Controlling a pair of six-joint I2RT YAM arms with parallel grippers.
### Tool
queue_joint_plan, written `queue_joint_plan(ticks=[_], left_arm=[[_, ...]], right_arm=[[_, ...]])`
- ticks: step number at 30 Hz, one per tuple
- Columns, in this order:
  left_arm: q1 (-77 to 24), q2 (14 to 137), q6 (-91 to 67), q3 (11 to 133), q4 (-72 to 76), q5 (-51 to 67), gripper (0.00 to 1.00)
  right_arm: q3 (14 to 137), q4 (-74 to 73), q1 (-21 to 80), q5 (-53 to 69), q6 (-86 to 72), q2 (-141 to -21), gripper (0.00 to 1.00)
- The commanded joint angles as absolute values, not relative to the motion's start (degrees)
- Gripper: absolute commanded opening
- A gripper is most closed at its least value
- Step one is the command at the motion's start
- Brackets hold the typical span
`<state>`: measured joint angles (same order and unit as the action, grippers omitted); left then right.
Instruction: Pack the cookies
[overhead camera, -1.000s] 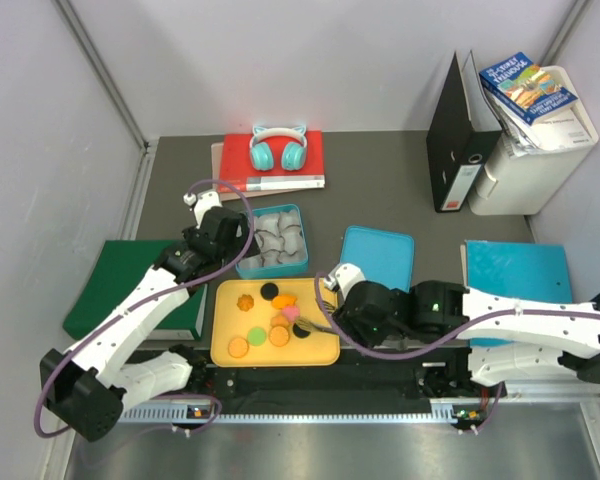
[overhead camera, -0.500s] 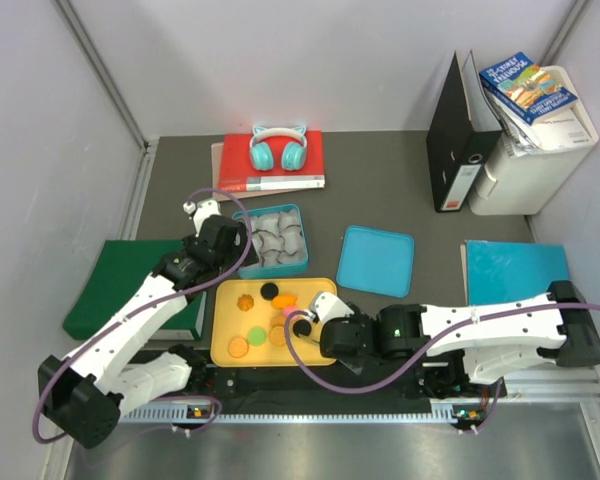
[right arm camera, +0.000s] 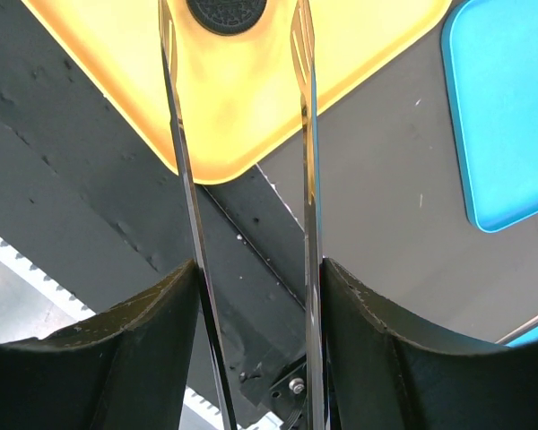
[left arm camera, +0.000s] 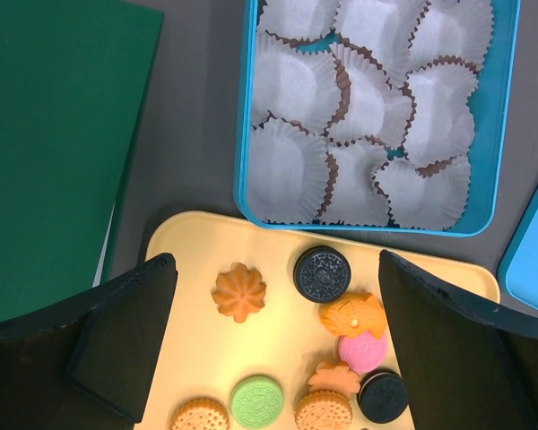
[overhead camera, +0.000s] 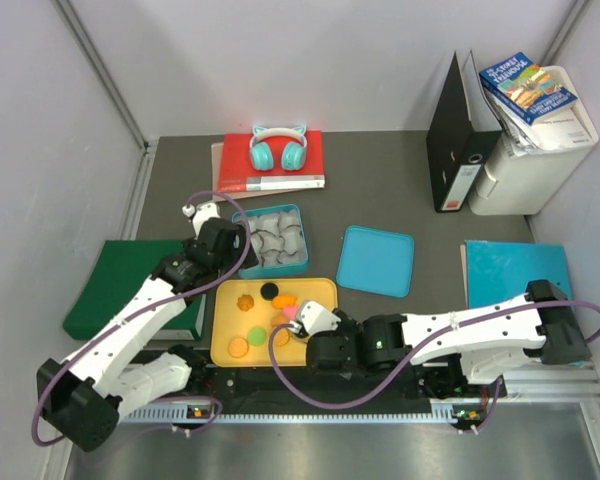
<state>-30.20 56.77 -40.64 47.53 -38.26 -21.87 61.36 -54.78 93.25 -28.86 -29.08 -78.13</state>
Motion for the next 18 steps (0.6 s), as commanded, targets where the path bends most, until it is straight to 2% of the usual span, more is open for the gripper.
queue_joint_plan(ticks=[1, 6, 12, 18], left_arm=[[-30.1, 55.6, -41.4, 46.9, -38.4, -21.5, 0.98], [-30.1, 55.5, -41.7, 46.5, -38.3, -21.3, 0.98], [-30.1, 55.5, -42.0, 46.2, -38.1, -21.1, 0.98], [-30.1, 55.3, -42.1, 46.2, -38.2, -21.1, 0.98]], right_arm=[[63.5, -52.5, 93.9, -30.2, -28.8, -78.9, 0.55], [62.0, -51.5, 93.9, -30.2, -29.4, -79.3, 0.54], [61.4, -51.1, 93.9, -30.7, -29.9, -79.2, 0.44], [61.5, -51.7, 93.9, -32.2, -30.2, -79.5, 0.43]])
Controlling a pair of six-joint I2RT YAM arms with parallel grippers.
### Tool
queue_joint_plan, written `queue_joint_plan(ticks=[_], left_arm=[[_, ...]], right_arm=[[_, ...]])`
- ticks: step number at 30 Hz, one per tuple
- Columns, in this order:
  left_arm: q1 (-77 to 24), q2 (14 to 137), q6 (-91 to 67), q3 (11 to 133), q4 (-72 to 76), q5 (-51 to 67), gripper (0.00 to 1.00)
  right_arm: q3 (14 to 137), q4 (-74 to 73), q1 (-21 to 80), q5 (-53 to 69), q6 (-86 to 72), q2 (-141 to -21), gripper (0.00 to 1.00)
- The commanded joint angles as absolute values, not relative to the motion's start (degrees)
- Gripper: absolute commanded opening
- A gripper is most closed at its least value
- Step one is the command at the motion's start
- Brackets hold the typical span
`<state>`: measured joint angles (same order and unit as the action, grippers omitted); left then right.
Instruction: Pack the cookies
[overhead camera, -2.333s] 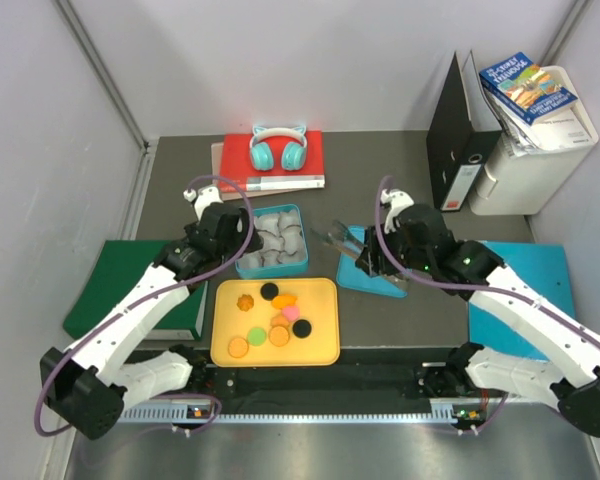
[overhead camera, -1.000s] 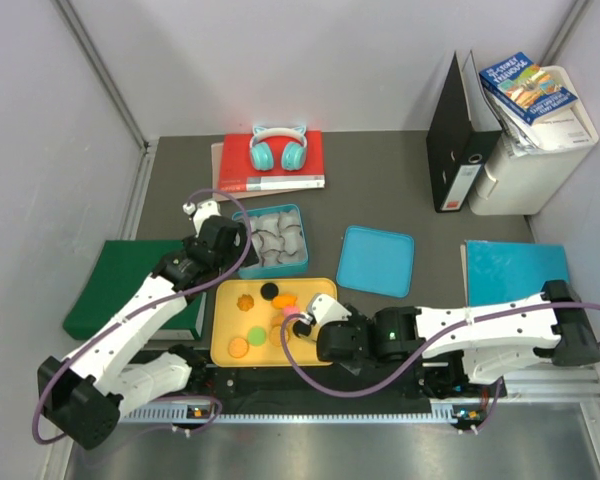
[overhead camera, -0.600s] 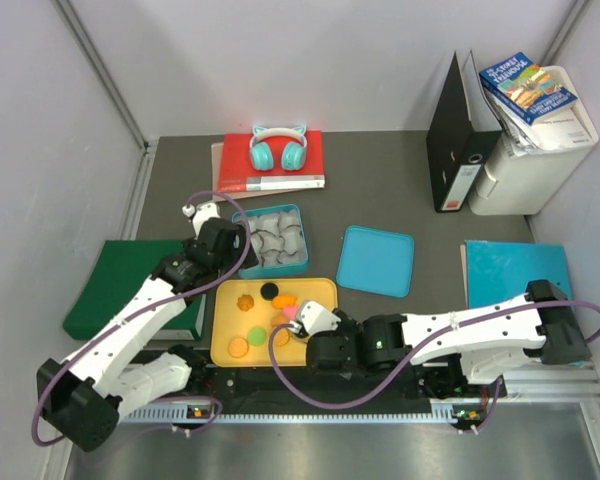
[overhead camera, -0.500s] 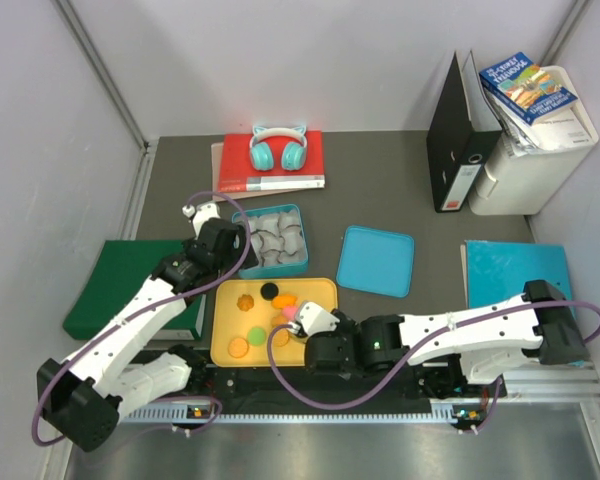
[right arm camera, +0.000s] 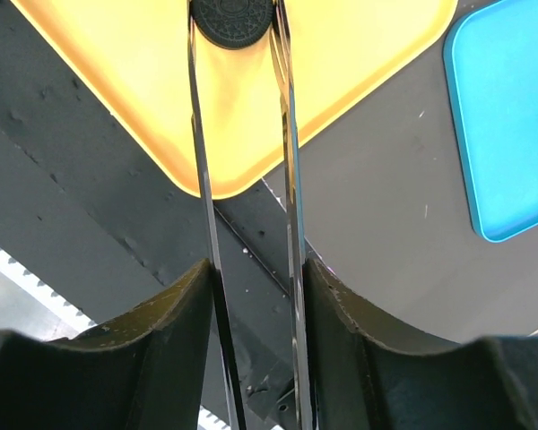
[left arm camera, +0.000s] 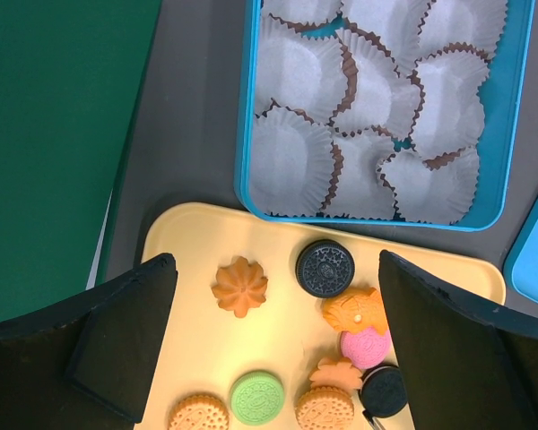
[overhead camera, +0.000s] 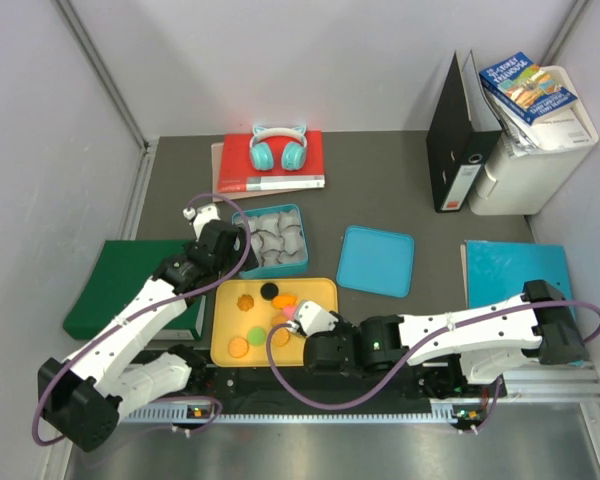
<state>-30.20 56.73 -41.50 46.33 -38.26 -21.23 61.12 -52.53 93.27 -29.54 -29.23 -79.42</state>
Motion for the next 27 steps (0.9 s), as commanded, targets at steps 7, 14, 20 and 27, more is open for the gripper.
queue_joint_plan(ticks=[7, 14, 20, 27], left_arm=[[-30.1, 54.9, -41.8, 46.4, -38.4, -22.0, 0.98], [-30.1, 55.4, -41.4, 47.5, -38.6, -23.5, 0.98], [-30.1, 54.6, -42.2, 47.8, -39.3, -26.1, 0.98], [-30.1, 53.2, -42.3, 47.6, -39.7, -27.1, 0.98]], right_arm=[[65.4, -56.8, 94.0, -36.6, -30.2, -78.4, 0.4], [72.2, -63.4, 93.9, -41.4, -28.0, -75.9, 0.4], [75.1, -62.8, 91.1, -48.9, -22.2, -74.7, 0.36], [74.4, -44.7, 78.0, -43.5, -11.3, -73.0, 0.36]])
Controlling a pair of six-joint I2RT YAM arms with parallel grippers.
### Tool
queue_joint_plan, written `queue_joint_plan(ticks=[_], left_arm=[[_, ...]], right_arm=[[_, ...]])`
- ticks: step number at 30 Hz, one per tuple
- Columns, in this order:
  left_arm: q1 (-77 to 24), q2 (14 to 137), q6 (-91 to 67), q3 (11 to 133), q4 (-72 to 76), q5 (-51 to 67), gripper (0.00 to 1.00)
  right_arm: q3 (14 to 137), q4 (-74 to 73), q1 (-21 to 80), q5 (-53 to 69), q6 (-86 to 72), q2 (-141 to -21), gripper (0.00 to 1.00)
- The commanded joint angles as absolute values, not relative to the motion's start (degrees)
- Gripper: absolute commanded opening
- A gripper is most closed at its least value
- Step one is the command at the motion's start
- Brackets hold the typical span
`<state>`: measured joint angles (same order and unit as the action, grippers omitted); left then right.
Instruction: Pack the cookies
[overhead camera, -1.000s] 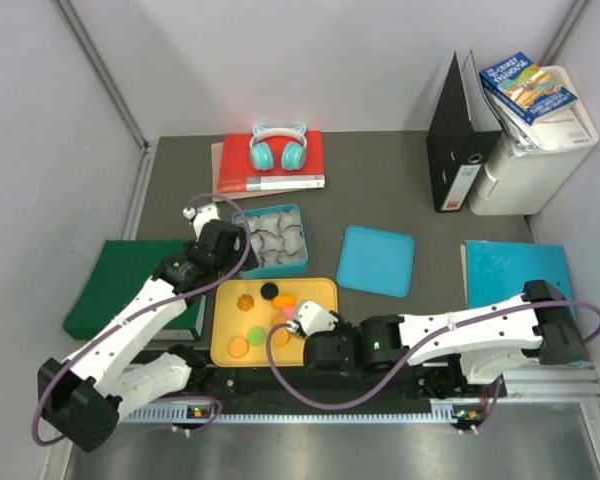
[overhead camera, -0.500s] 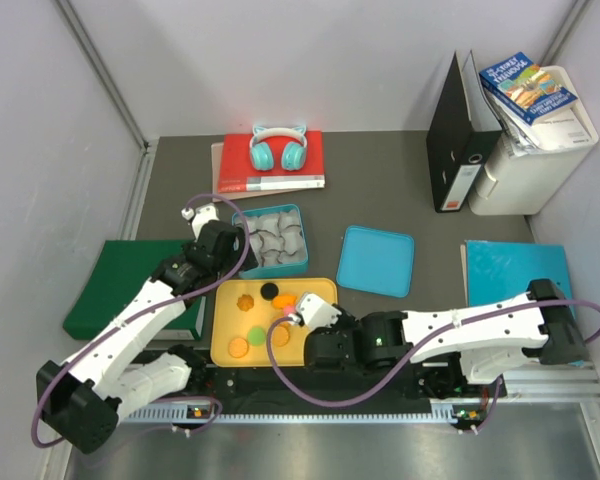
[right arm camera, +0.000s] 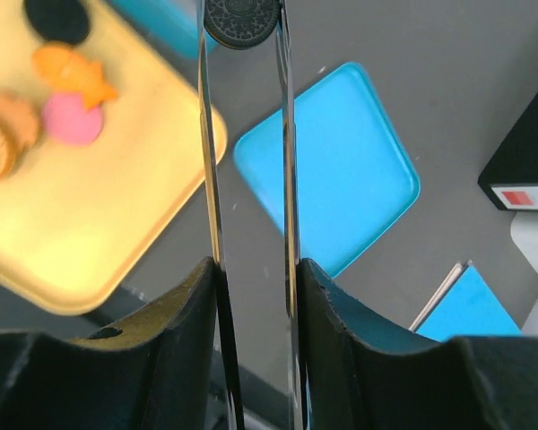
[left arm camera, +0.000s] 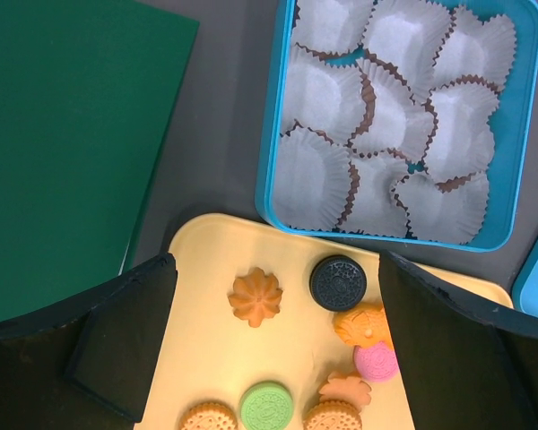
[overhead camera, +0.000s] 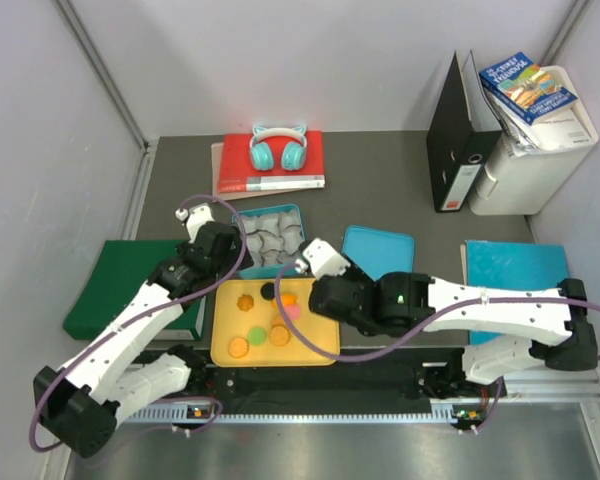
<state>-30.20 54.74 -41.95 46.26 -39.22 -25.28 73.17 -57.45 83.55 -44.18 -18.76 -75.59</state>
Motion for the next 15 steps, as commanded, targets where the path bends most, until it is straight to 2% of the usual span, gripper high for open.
queue_joint_plan(ticks=[1, 15], left_arm=[[-30.1, 53.2, -42.3, 47.5, -40.1, -27.0, 0.98], [-30.1, 55.8, -41.3, 46.5, -38.5, -25.2, 0.98]], right_arm=[[74.3, -43.5, 75.4, -42.7, -9.7, -73.7, 0.36], [83.3, -33.9, 63.0, -30.2, -3.3, -88.6, 0.36]])
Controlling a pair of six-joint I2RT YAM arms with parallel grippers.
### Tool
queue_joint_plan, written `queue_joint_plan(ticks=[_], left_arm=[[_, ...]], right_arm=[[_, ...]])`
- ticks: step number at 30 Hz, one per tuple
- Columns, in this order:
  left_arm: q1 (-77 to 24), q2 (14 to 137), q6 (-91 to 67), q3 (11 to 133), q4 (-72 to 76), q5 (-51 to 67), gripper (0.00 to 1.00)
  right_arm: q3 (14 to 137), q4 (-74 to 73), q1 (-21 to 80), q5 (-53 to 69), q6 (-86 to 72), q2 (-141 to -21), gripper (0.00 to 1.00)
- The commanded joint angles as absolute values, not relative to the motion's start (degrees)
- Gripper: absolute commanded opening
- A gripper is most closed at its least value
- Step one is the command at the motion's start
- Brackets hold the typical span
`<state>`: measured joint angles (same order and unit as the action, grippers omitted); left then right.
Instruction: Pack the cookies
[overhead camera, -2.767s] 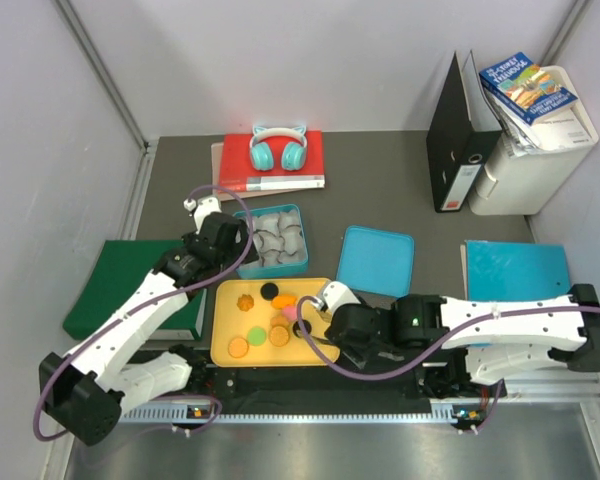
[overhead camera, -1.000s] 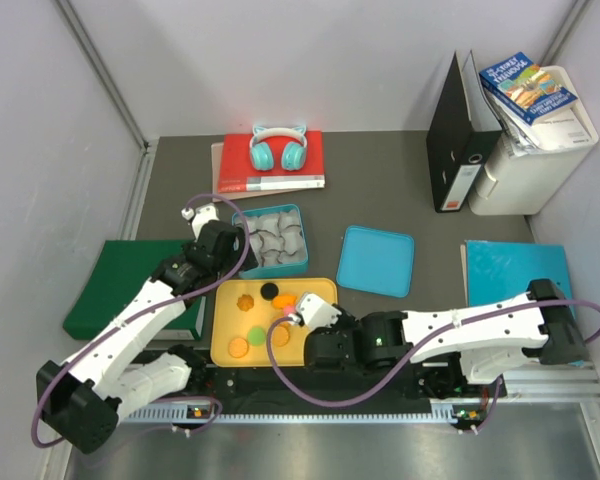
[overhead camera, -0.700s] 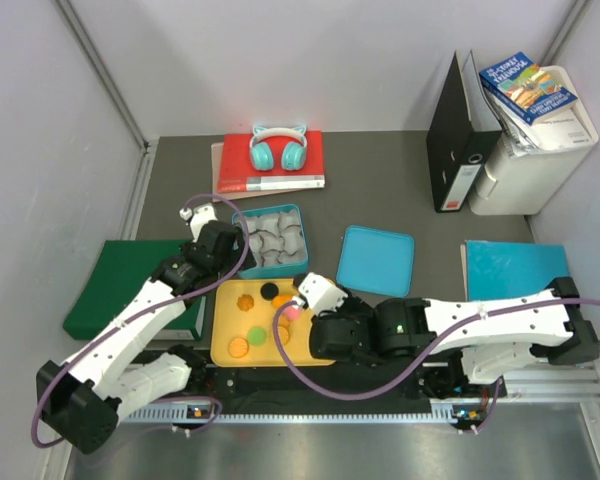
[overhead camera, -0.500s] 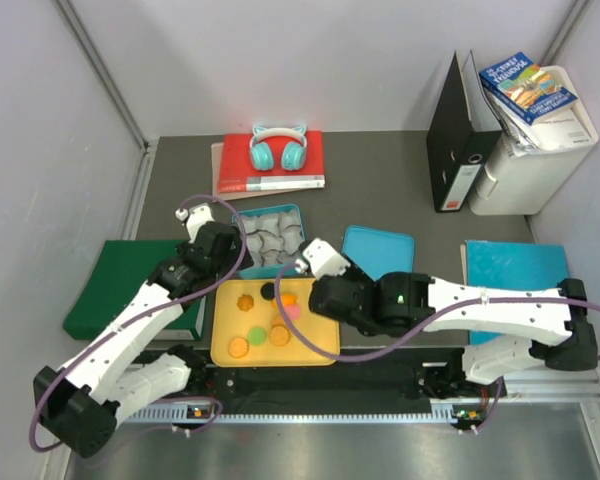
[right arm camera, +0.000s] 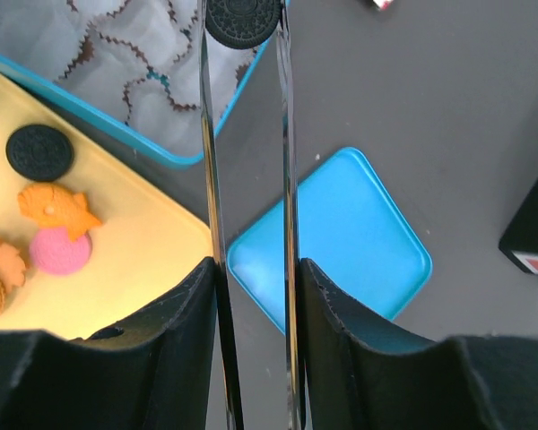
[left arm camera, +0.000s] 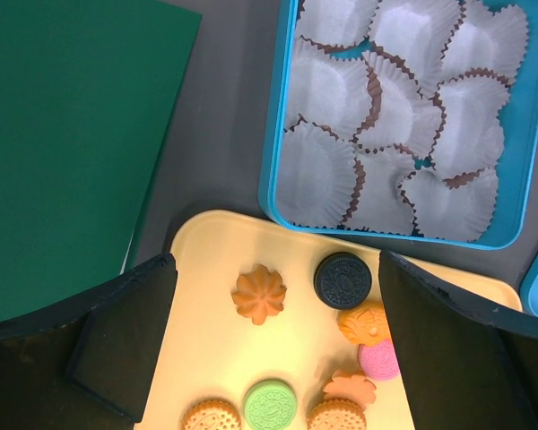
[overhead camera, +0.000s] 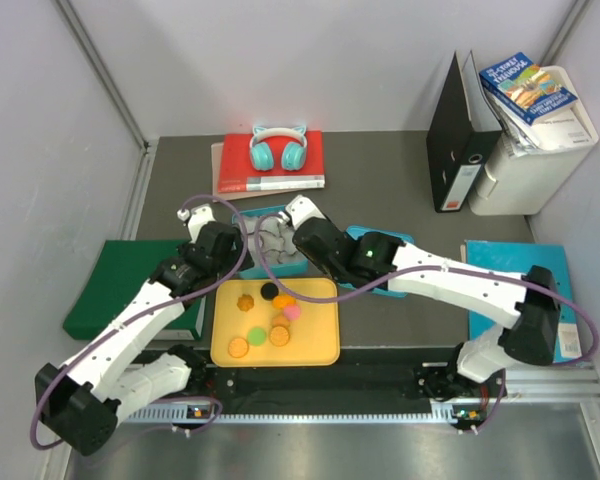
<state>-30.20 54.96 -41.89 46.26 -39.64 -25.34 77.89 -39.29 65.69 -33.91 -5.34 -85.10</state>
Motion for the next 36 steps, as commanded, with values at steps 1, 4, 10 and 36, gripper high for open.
queue_joint_plan(ticks=[1, 4, 10, 36], left_arm=[[-30.1, 56.0, -41.2, 46.6, -38.5, -25.1, 0.98], [-30.1, 56.2, -41.0, 46.8, -38.5, -25.0, 0.98], [-30.1, 56.2, -41.0, 46.8, -38.6, -25.0, 0.98], [-30.0, 57.7, -41.0, 45.7, -37.8, -24.3, 0.98]], right_arm=[[84.0, -33.8, 62.5, -29.6, -3.3, -89.5, 0.36], [86.5, -33.5, 60.1, -27.7, -3.5, -92.2, 0.36], [89.6, -33.6, 57.1, -25.8, -3.5, -96.2, 0.36], [90.9, -33.9, 55.2, -25.8, -4.0, -101.9, 0.44]])
